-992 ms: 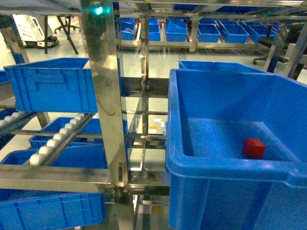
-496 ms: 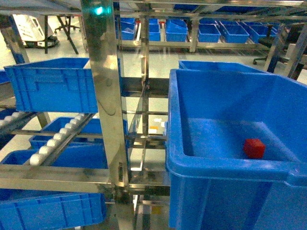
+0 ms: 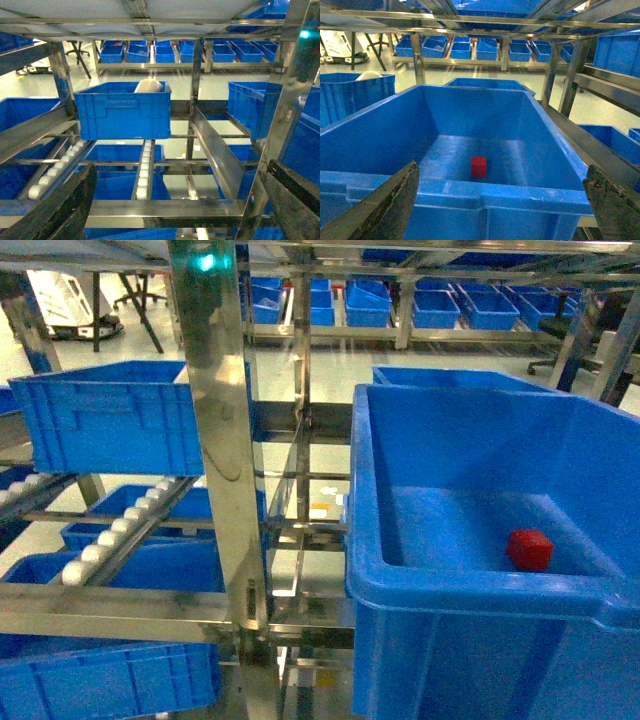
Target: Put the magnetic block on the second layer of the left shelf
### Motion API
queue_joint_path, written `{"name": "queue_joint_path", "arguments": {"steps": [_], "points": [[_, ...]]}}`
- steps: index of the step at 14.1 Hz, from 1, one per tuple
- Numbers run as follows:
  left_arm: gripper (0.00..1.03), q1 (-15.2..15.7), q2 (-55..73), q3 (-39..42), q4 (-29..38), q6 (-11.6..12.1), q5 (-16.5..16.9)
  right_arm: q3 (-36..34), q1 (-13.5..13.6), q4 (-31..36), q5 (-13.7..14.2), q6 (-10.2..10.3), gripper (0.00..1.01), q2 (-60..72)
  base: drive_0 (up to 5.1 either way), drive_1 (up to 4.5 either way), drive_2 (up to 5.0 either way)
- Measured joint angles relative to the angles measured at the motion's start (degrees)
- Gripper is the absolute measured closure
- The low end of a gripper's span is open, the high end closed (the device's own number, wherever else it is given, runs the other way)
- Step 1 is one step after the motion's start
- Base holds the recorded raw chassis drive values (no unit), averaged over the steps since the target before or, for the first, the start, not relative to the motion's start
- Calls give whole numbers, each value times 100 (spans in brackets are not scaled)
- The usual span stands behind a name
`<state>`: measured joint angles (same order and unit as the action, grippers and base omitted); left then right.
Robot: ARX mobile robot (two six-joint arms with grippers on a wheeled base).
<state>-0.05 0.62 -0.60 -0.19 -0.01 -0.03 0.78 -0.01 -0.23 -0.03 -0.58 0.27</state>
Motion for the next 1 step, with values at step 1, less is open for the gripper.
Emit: {"name": "queue_joint_path", "arguments": {"steps": [1], "points": [[5, 0, 0, 0, 0, 0, 0, 0, 0, 0, 0, 0, 3, 0, 0, 0, 0]]}}
